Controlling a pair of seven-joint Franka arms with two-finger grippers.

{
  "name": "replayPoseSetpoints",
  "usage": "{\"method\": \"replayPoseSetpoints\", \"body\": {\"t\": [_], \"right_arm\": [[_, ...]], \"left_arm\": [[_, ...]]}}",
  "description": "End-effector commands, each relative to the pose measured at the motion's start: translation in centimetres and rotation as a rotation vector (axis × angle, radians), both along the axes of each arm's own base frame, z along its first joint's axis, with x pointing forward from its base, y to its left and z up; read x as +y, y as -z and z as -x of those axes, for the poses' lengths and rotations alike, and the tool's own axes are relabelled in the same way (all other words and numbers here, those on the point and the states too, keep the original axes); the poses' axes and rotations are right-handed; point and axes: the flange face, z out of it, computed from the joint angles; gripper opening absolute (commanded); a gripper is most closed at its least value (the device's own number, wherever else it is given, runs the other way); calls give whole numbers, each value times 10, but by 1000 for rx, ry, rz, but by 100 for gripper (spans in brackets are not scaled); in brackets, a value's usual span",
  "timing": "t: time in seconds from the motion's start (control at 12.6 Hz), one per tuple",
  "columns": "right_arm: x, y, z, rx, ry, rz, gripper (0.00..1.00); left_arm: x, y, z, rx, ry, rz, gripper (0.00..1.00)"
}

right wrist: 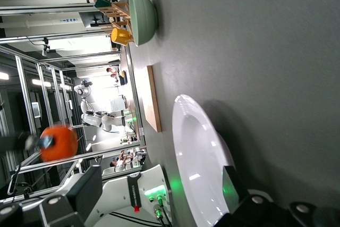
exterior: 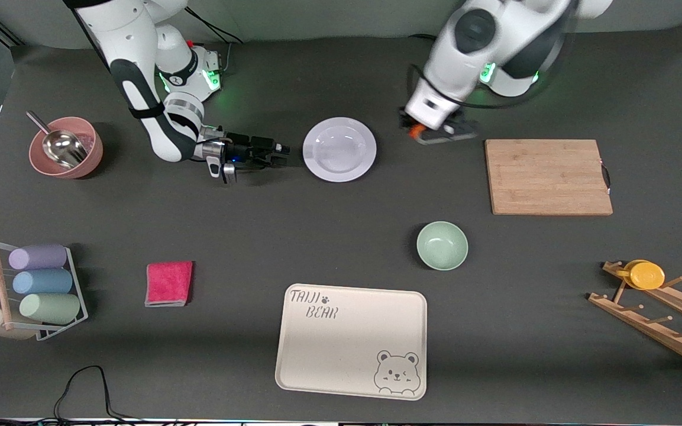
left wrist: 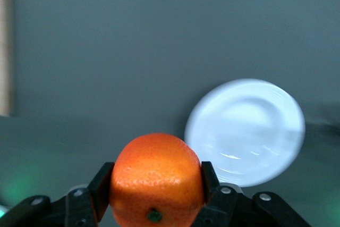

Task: Place orange and plate with both arms
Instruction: 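Carry the orange with the left gripper and lower it onto the plate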

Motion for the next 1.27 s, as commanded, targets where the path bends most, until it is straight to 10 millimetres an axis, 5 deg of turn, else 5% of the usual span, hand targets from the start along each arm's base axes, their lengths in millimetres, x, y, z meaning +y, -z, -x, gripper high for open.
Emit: {"method": "replayPoseSetpoints", "body": {"t": [0.0, 0.16, 0.32, 0.48, 0.64, 0.88, 1.03, 1.19], "right_arm": [[1, 7, 1, -25, 14, -6, 100], [-2, 15, 4, -36, 17, 6, 100], [-5, 23, 7, -35, 28, 17, 100], [-10, 24, 9, -28, 38, 22, 100], [-12, 25, 10, -40, 37, 26, 100], [-15, 28, 10, -32, 54, 30, 100], [-14, 29, 11, -29, 60, 33, 100], [-12, 28, 11, -29, 71, 34, 100]], "left_arm": [[-103, 42, 39, 44, -41, -5, 0], [-170, 102, 47, -2, -37, -95, 0], [-196, 153, 46, -13, -26, -121, 0], [-195, 170, 44, -19, -3, -122, 0], [-185, 151, 35, -21, 53, -159, 99], [-149, 77, -2, -5, 51, -119, 100], [-118, 61, -23, 36, 82, -125, 100], [-58, 55, -65, 31, 83, -140, 100]]}}
